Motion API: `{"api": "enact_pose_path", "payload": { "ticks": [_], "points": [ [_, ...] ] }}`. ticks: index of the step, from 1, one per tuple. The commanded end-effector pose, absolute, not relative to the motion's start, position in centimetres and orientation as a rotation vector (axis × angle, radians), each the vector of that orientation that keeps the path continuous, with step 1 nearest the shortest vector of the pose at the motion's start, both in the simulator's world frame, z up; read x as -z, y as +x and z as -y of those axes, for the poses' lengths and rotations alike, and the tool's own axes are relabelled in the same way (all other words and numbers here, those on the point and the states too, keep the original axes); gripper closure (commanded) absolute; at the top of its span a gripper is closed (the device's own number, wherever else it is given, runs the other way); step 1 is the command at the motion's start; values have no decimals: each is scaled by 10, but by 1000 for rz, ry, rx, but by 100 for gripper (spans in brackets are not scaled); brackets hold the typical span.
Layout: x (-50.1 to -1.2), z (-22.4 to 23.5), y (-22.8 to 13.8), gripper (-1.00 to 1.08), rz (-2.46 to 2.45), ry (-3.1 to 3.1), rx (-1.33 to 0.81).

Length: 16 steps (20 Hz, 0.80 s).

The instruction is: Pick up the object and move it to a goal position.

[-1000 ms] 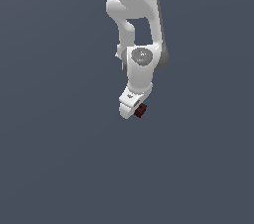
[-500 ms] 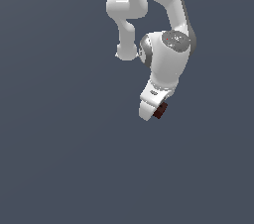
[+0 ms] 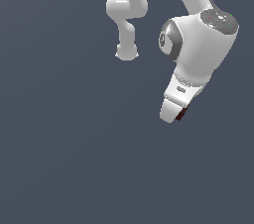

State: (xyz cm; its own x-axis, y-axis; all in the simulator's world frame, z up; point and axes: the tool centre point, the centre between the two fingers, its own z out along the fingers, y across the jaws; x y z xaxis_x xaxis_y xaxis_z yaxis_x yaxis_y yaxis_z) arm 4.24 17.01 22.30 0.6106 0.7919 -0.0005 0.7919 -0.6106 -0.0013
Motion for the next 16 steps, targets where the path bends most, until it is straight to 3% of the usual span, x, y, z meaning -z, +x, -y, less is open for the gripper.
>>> {"api": "enact_pose_path", "payload": {
  "ticks": [1, 16],
  "points": [
    [-235, -181, 50, 108, 1385, -2819, 1],
    [-262, -208, 72, 108, 1385, -2820, 0]
  ]
}}
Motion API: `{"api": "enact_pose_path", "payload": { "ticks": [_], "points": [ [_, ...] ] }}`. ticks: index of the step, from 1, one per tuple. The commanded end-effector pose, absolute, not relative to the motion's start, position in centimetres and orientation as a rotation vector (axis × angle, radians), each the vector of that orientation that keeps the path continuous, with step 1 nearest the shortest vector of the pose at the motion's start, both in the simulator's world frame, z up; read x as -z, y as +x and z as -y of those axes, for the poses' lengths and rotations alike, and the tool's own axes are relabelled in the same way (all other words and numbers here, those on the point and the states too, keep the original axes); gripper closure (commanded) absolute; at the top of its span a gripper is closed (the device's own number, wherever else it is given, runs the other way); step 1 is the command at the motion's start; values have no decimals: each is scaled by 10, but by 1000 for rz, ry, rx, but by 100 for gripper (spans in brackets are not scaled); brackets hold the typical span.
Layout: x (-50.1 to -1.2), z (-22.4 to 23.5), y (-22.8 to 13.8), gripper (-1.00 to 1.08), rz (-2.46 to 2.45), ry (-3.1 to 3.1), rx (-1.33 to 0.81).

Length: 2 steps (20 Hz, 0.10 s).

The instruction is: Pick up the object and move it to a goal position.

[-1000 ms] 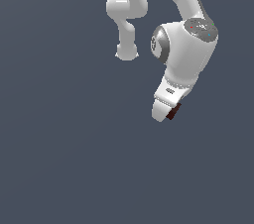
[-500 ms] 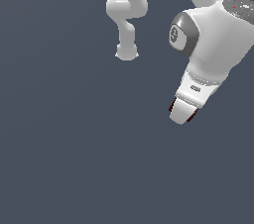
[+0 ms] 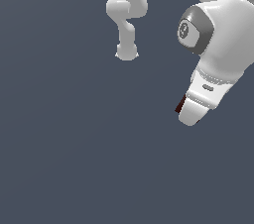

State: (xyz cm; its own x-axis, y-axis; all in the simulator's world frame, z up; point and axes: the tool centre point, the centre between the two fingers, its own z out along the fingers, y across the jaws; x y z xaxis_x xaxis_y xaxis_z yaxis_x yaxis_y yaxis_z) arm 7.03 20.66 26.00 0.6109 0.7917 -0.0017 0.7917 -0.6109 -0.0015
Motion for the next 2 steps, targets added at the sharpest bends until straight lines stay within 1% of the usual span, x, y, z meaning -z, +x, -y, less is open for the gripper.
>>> {"api": "enact_pose_path", "payload": {
  "ticks": [1, 2],
  "points": [
    [-263, -208, 72, 108, 1385, -2820, 0],
    [-263, -208, 72, 108, 1385, -2820, 0]
  ]
}}
